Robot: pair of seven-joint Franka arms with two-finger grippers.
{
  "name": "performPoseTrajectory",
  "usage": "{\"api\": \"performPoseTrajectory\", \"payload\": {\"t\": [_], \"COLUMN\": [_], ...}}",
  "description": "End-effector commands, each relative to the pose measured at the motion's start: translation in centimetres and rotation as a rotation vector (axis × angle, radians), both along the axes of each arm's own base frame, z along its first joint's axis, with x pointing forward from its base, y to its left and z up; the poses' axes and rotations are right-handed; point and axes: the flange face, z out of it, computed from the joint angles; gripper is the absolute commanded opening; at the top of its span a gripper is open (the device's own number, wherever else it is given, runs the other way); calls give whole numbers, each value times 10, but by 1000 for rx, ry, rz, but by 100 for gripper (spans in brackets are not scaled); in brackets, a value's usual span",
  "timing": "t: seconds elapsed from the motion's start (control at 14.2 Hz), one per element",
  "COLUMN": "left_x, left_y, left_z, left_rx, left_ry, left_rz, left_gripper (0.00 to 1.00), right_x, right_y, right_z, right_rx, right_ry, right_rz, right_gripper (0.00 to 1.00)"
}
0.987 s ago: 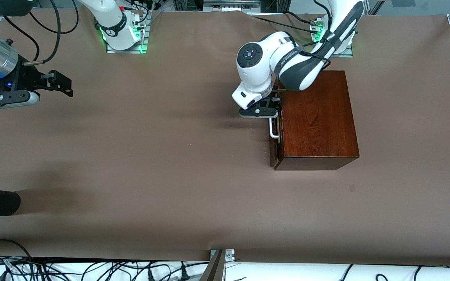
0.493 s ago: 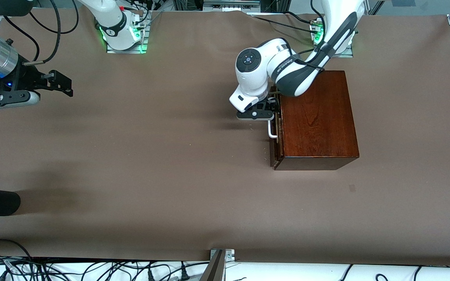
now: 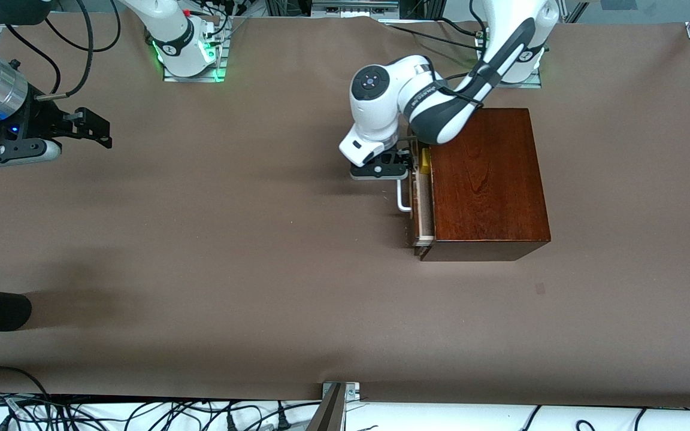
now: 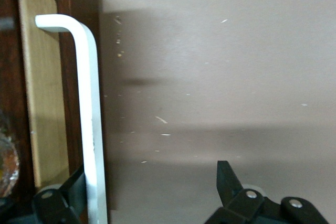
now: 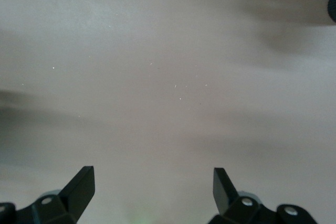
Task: Open drawer, take yellow block, close drawer
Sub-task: 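Pull the drawer handle outward with the left gripper, opening the drawer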
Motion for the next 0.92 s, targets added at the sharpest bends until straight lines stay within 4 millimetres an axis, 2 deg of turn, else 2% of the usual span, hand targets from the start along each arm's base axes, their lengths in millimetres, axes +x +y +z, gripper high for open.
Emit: {"api": "performPoseTrajectory", "payload": {"t": [0.0,0.21,0.35,0.56,0.7,0.85], "left_x": [-3,1,5,7,9,13], "left_y": [-43,-52,-48,-41,-38,-24], "left_z": [1,8,15,38,61,108], "left_rx": [-58,-70,-20,92,148,144], "left_ry": [-12,-22,-17,24,42,28], "left_rz": [29,48,45,62,59,-24], "left_gripper": [100,100,100,100,100,100], "right_x": [0,0,0,-1,0,0], "right_y": [1,1,1,1,1,2], "right_z": [3,4,1,2,2,2], "right_rx": [2,2,1,1,2,3], "right_ry": [-1,-3,5,6,2,0], "right_rz": [7,9,9,9,6,2], "right_gripper": [100,100,100,100,100,100]}}
